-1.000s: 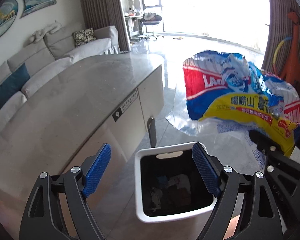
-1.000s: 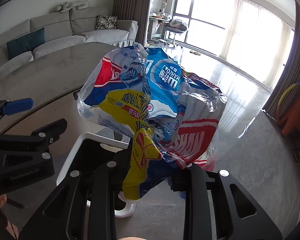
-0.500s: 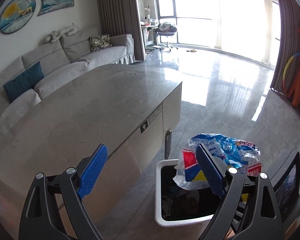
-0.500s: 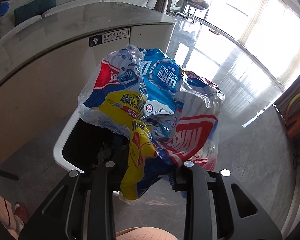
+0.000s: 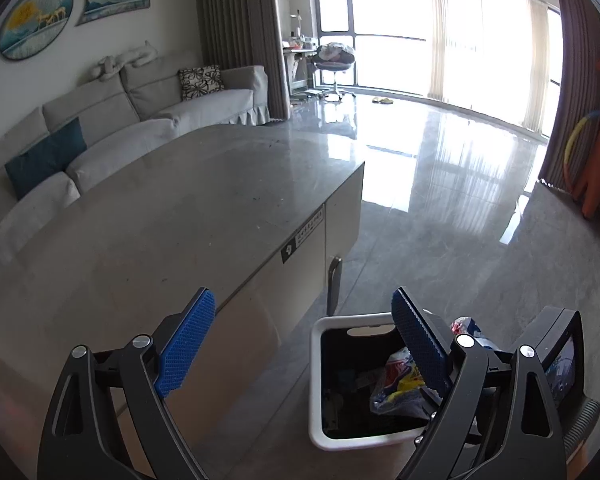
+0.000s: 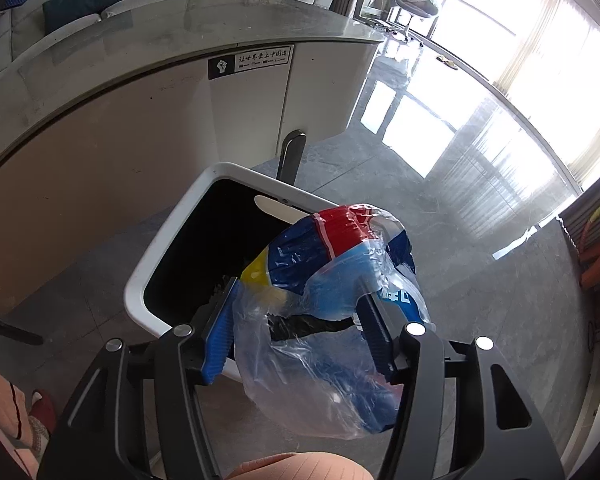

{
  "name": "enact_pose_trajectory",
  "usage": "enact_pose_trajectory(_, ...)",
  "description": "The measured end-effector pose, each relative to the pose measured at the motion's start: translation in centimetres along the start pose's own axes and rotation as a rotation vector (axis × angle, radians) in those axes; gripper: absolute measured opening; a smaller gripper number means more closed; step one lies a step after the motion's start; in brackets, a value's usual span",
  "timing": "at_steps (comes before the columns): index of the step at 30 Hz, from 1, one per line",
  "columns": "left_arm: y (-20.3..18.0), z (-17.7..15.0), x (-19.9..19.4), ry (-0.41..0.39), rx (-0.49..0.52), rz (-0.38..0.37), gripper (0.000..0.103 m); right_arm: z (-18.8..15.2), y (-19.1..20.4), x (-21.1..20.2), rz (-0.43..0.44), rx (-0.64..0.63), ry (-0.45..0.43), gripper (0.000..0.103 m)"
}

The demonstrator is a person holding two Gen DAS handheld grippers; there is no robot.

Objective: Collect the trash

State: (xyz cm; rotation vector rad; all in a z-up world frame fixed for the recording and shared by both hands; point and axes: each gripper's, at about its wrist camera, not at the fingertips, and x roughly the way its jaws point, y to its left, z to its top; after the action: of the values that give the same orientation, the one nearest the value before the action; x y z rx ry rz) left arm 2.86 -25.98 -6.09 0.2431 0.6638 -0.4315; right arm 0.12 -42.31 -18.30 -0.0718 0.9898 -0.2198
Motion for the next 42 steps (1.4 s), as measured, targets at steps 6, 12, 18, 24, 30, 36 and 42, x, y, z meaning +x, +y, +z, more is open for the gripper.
enact_pose_trajectory(6,-0.1,0.0,-0.2,-0.007,0.003,-0.002,0.090,0.7,0.0,-1.5,-0.007,-0.011,-0.042,0.075)
enact_pose_trajectory(12,0.2,0.0,-0.3,-0.012,-0.002,0.000,0.090,1.8,0.1,-2.5,-0.014,-0.007,-0.081,0.075)
enact_pose_trajectory(18,1.3,0.2,-0.4,-0.010,-0.027,0.016,0.090,2.9,0.4,-4.0,-0.009,0.007,-0.120,0.075)
enact_pose_trajectory(24,3.1,0.4,-0.7,-0.016,-0.058,0.034,0.090,4.7,1.0,-4.7,-0.014,0.022,-0.139,0.075)
enact_pose_trajectory(30,6.5,0.5,-1.0,-0.026,-0.102,0.080,0.090,7.4,3.2,-6.4,0.007,0.000,-0.208,0.076)
enact_pose_trajectory(36,11.4,1.0,-2.0,-0.058,-0.171,0.156,0.094,10.5,7.0,-8.0,0.043,-0.049,-0.271,0.080)
enact_pose_trajectory(42,17.0,0.6,-2.6,-0.066,-0.231,0.240,0.096,13.3,12.1,-8.8,0.108,-0.101,-0.324,0.090)
